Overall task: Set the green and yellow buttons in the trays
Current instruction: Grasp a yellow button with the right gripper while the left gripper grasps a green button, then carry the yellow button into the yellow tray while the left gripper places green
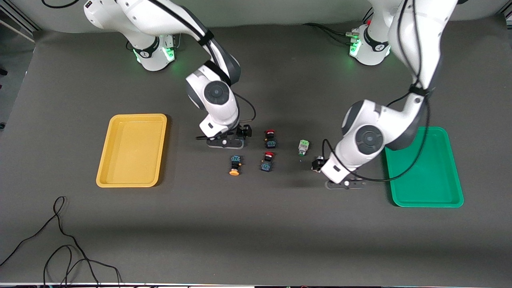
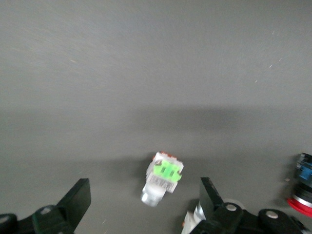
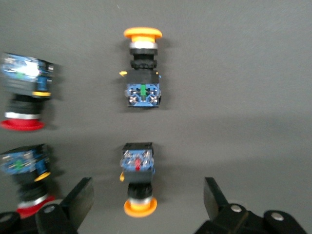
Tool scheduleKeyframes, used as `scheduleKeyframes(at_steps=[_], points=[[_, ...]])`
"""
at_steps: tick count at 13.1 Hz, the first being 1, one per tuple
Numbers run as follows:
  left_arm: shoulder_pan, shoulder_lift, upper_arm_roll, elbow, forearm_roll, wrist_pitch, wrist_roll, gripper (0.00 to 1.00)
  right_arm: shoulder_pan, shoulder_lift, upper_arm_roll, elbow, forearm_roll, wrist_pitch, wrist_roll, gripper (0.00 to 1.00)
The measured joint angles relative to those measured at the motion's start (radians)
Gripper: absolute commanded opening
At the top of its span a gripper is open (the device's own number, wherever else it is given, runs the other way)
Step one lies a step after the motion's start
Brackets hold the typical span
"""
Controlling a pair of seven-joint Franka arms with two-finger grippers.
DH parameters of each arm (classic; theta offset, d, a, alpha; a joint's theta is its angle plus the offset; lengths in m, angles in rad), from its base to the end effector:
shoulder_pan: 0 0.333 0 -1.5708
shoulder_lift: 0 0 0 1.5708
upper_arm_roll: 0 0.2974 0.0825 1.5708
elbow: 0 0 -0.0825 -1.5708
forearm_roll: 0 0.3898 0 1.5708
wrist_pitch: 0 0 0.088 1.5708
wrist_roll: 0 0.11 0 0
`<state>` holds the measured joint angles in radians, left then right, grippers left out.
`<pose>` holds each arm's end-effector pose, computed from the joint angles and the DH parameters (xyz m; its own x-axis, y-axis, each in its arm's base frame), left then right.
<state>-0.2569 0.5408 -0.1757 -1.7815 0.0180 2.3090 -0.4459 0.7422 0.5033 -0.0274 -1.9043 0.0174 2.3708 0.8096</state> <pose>0.5953 -0.2666 0.2333 0.9990 0.0242 -0.0380 0.0267 -0.9974 0.0669 0.4693 0.4082 0.2065 0.9942 -0.1045 -0.0241 -0.1038 -0.9942 0.0275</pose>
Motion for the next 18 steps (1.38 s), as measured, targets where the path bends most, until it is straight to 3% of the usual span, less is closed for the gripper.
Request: scheduleKeyframes(at_steps=[2, 5, 7, 10, 12, 13, 16, 17, 18], points=[[-0.008, 0.022, 0.000, -0.070, 0.006, 0.100, 0.000, 0.99, 0.016, 0.040, 0.002, -0.002, 0.000, 0.039, 0.000, 1.00], [-0.025, 0.024, 0.000, -0.130, 0.015, 0.139, 0.000, 0.99, 0.031, 0.064, 0.003, -0.003, 0.000, 0.080, 0.000, 0.97], [-0.041, 0.024, 0.000, -0.137, 0.024, 0.139, 0.000, 0.98, 0.033, 0.073, 0.004, -0.003, 0.000, 0.099, 0.001, 0.80], [-0.047, 0.024, 0.003, -0.147, 0.091, 0.139, -0.002, 0.69, 0.033, 0.091, 0.004, -0.004, 0.000, 0.126, 0.001, 0.52], [-0.047, 0.026, 0.005, -0.148, 0.128, 0.139, -0.002, 0.67, 0.033, 0.101, 0.003, -0.004, 0.000, 0.139, 0.001, 0.37], [-0.047, 0.027, 0.005, -0.148, 0.133, 0.139, -0.002, 0.62, 0.032, 0.102, 0.001, -0.003, 0.000, 0.140, 0.001, 0.34], [-0.048, 0.029, 0.005, -0.148, 0.138, 0.140, -0.002, 0.09, 0.029, 0.092, -0.004, 0.016, 0.000, 0.118, 0.000, 0.28], [-0.048, 0.029, 0.005, -0.148, 0.139, 0.140, -0.002, 0.00, 0.029, 0.079, -0.005, 0.030, 0.000, 0.079, 0.000, 0.28], [-0.048, 0.029, 0.005, -0.148, 0.141, 0.140, -0.002, 0.00, 0.028, 0.060, -0.007, 0.050, 0.000, 0.020, 0.000, 0.28]])
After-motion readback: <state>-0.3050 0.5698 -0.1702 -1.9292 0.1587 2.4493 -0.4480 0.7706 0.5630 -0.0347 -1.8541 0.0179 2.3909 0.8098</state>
